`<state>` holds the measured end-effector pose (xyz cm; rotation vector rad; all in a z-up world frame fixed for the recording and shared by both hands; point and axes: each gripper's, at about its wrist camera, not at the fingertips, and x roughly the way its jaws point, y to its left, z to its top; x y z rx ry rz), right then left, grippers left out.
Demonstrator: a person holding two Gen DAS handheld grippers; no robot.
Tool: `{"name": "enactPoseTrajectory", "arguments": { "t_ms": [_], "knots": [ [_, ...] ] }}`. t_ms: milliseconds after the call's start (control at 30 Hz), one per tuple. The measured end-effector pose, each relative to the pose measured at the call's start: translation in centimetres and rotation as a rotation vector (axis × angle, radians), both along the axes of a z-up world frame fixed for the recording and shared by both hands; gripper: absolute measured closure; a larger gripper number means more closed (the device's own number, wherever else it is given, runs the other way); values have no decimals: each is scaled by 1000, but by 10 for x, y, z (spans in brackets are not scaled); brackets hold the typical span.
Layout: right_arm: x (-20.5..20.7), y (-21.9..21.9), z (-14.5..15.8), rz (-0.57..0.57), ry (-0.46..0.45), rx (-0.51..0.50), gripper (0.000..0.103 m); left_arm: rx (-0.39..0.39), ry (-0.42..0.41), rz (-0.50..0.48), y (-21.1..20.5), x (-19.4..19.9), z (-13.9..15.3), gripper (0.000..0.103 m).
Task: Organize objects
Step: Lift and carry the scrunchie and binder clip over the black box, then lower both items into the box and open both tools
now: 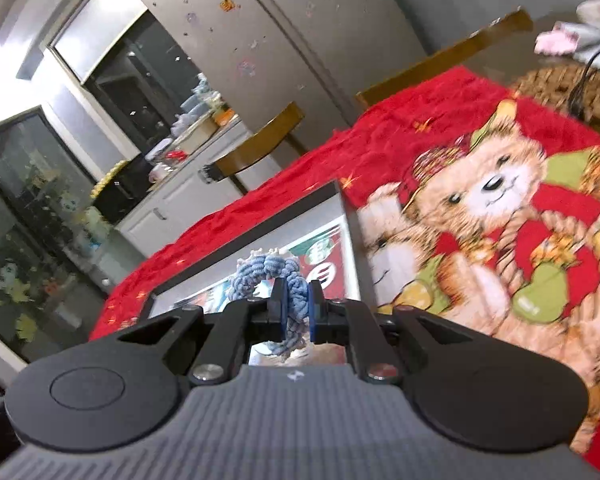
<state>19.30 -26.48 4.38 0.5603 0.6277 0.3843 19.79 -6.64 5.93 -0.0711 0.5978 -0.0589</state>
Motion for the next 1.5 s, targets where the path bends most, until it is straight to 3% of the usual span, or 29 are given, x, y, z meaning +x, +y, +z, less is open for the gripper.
{"name": "enactPoseTrajectory", "arguments": {
  "t_ms": [267,500,1067,1233,1500],
  "knots": [
    [-4,4,-3,2,-17,-4,91,12,-16,-15,-5,-1,-8,71],
    [-9,24,8,-7,-24,-174,91,45,19,8,-12,3,-16,71],
    [-3,23,4,16,17,-181,91,52,122,-23,-17,14,-40,71],
    [-3,30,0,6,-1,-237,91,69,111,-25,-19,14,-43,71],
    [-2,34,-5,37,18,-238,91,79,117,-31,-16,16,-42,71]
  ]
}}
